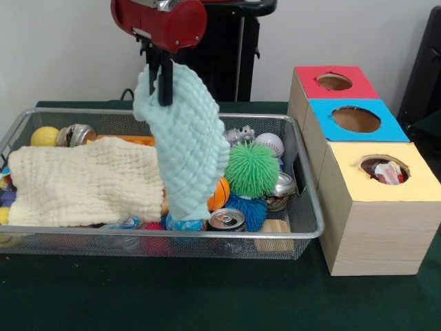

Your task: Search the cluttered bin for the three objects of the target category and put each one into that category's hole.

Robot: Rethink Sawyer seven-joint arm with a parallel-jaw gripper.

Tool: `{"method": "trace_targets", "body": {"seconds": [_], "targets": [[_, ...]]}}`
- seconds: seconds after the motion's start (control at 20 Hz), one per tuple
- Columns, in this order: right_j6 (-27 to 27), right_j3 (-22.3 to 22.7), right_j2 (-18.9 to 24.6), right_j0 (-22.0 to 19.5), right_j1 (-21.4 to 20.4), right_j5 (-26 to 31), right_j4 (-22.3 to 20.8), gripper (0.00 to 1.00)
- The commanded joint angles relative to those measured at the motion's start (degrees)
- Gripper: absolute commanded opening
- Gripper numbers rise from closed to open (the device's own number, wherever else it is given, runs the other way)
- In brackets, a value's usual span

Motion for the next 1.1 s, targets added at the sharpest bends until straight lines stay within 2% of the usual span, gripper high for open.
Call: {"method": "trace_targets", "body": {"seconds": [0.05,0.2,0.8,1.1], "targets": [[-15.8,3.5,6.2,-2.8,2.5,-1.0,-3.9,0.00],[-16.4,3.5,7.4,-3.9,3.0,-1.1,-4.7,0.00],[-23.9,-2.5,13.8,-9.6,8.4,3.2,-7.7,0.00],[-22.1,0.5,14.6,-11.0,7.9,1.9,-8.3,0.00]]}}
